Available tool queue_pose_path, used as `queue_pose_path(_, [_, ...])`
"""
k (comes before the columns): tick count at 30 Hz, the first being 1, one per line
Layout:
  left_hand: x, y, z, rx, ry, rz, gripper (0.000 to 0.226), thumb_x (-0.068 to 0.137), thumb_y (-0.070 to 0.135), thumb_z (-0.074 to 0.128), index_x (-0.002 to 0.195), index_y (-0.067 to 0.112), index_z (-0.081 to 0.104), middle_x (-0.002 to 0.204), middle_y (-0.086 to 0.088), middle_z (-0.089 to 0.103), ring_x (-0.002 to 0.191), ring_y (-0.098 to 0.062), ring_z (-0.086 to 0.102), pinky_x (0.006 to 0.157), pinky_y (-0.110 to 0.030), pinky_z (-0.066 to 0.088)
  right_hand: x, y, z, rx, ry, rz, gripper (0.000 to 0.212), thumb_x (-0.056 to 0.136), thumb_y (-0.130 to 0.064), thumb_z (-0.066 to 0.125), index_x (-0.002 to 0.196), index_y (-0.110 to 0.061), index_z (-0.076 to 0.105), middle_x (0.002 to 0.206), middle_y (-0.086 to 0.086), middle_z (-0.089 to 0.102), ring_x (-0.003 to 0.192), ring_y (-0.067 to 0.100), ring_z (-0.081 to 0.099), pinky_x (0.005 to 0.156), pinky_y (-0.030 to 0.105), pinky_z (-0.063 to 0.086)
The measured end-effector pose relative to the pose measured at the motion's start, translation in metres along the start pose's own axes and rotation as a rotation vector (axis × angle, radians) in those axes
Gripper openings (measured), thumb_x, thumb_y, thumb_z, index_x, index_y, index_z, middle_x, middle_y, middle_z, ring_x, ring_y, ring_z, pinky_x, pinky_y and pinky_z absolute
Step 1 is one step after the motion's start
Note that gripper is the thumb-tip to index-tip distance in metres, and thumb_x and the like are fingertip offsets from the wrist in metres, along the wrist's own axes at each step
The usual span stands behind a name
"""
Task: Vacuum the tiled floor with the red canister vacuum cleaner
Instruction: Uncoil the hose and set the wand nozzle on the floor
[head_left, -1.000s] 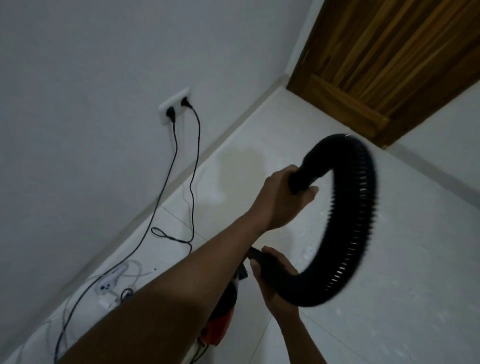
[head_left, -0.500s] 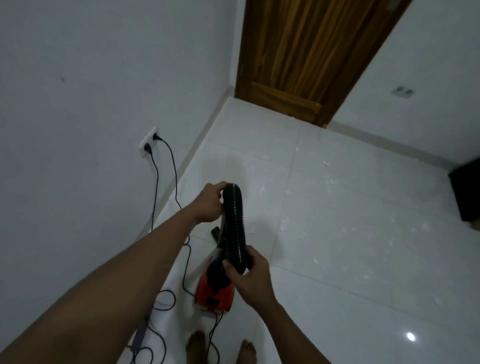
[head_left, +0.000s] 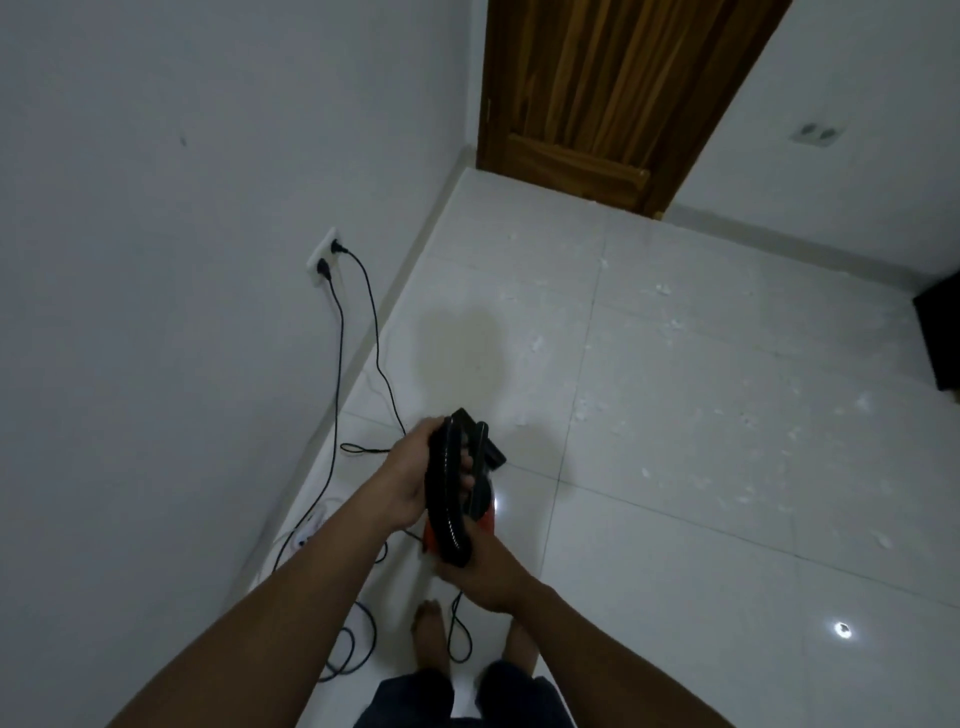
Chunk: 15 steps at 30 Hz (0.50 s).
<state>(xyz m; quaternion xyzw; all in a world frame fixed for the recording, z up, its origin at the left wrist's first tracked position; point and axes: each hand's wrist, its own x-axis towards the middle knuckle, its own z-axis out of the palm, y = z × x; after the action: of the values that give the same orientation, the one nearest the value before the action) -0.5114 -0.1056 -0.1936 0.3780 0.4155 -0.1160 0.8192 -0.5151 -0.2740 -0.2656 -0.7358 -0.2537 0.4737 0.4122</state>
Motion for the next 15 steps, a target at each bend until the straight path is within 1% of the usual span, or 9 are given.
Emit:
queue_pose_path(2, [-0.005, -0.015, -0.002, 0.092, 0.103, 0.011, 0.036, 0.100, 0.040, 0.052, 0.102, 0.008, 0.067, 0.062, -0.011, 0.066, 0.048, -0.025, 0.060, 0.050, -0.031, 0.054, 0.004, 0.005, -0.003, -0.108, -0.111, 0.007, 0.073, 0.081, -0.015, 0.076, 0.144, -0.019, 0.038, 0.129, -0.003, 0.054, 0.118, 0.013, 0.053, 0.099, 0.028, 0.046])
queue_pose_path(3, [-0.006, -0.022, -0.005, 0.101, 0.149, 0.017, 0.035, 0.101, 0.040, 0.052, 0.102, 0.008, 0.066, 0.059, -0.010, 0.066, 0.045, -0.024, 0.058, 0.047, -0.030, 0.052, 0.008, 0.006, -0.007, -0.169, -0.159, 0.034, 0.077, 0.081, -0.006, 0.074, 0.147, -0.016, 0.035, 0.135, 0.003, 0.052, 0.122, 0.018, 0.051, 0.101, 0.027, 0.044])
queue_pose_path(5, [-0.007, -0.033, -0.011, 0.098, 0.205, 0.038, 0.037, 0.103, 0.041, 0.049, 0.105, 0.008, 0.065, 0.058, -0.009, 0.064, 0.044, -0.023, 0.057, 0.045, -0.029, 0.050, 0.017, 0.002, -0.016, -0.128, -0.177, 0.128, 0.064, 0.086, 0.007, 0.061, 0.144, -0.010, 0.040, 0.132, 0.012, 0.054, 0.118, 0.024, 0.054, 0.100, 0.031, 0.044])
queue_pose_path(7, [-0.007, -0.044, -0.016, 0.122, 0.220, 0.055, 0.037, 0.105, 0.041, 0.045, 0.102, 0.009, 0.064, 0.057, -0.009, 0.063, 0.045, -0.022, 0.056, 0.045, -0.029, 0.049, 0.024, -0.007, -0.024, 0.210, -0.070, 0.254, 0.048, 0.090, 0.011, 0.050, 0.136, -0.002, 0.049, 0.114, 0.016, 0.061, 0.098, 0.023, 0.062, 0.086, 0.034, 0.054])
queue_pose_path(9, [-0.009, -0.054, -0.019, 0.161, 0.218, 0.055, 0.040, 0.106, 0.038, 0.041, 0.095, 0.008, 0.064, 0.056, -0.009, 0.063, 0.046, -0.023, 0.055, 0.047, -0.030, 0.048, 0.036, -0.013, -0.026, 0.545, 0.130, 0.386, 0.040, 0.092, 0.002, 0.050, 0.132, 0.003, 0.052, 0.099, 0.017, 0.063, 0.082, 0.023, 0.064, 0.069, 0.031, 0.055])
queue_pose_path(11, [-0.009, -0.063, -0.022, 0.196, 0.220, 0.032, 0.044, 0.107, 0.037, 0.040, 0.090, 0.004, 0.064, 0.056, -0.010, 0.063, 0.046, -0.023, 0.055, 0.047, -0.030, 0.047, 0.046, -0.017, -0.024, 0.796, 0.270, 0.506, 0.043, 0.098, -0.016, 0.047, 0.135, 0.007, 0.048, 0.090, 0.017, 0.060, 0.076, 0.027, 0.059, 0.067, 0.035, 0.054])
queue_pose_path(13, [-0.009, -0.071, -0.024, 0.232, 0.242, -0.022, 0.047, 0.107, 0.038, 0.040, 0.095, 0.001, 0.065, 0.057, -0.012, 0.064, 0.045, -0.024, 0.055, 0.046, -0.029, 0.046, 0.054, -0.021, -0.019, 0.944, 0.240, 0.580, 0.054, 0.102, -0.034, 0.044, 0.135, 0.009, 0.047, 0.085, 0.015, 0.061, 0.073, 0.028, 0.059, 0.067, 0.036, 0.054])
queue_pose_path(14, [-0.008, -0.075, -0.025, 0.256, 0.254, -0.053, 0.048, 0.107, 0.039, 0.040, 0.101, -0.001, 0.066, 0.059, -0.014, 0.064, 0.044, -0.024, 0.055, 0.045, -0.028, 0.045, 0.057, -0.022, -0.014, 0.969, 0.193, 0.608, 0.058, 0.102, -0.043, 0.045, 0.129, 0.008, 0.053, 0.092, 0.017, 0.066, 0.080, 0.031, 0.064, 0.074, 0.039, 0.057])
queue_pose_path(15, [-0.007, -0.079, -0.026, 0.285, 0.262, -0.082, 0.049, 0.107, 0.040, 0.040, 0.109, -0.003, 0.064, 0.061, -0.015, 0.064, 0.043, -0.023, 0.054, 0.044, -0.027, 0.044, 0.061, -0.020, -0.009, 0.989, 0.159, 0.638, 0.061, 0.100, -0.049, 0.045, 0.126, 0.005, 0.055, 0.108, 0.020, 0.067, 0.095, 0.034, 0.065, 0.086, 0.044, 0.056])
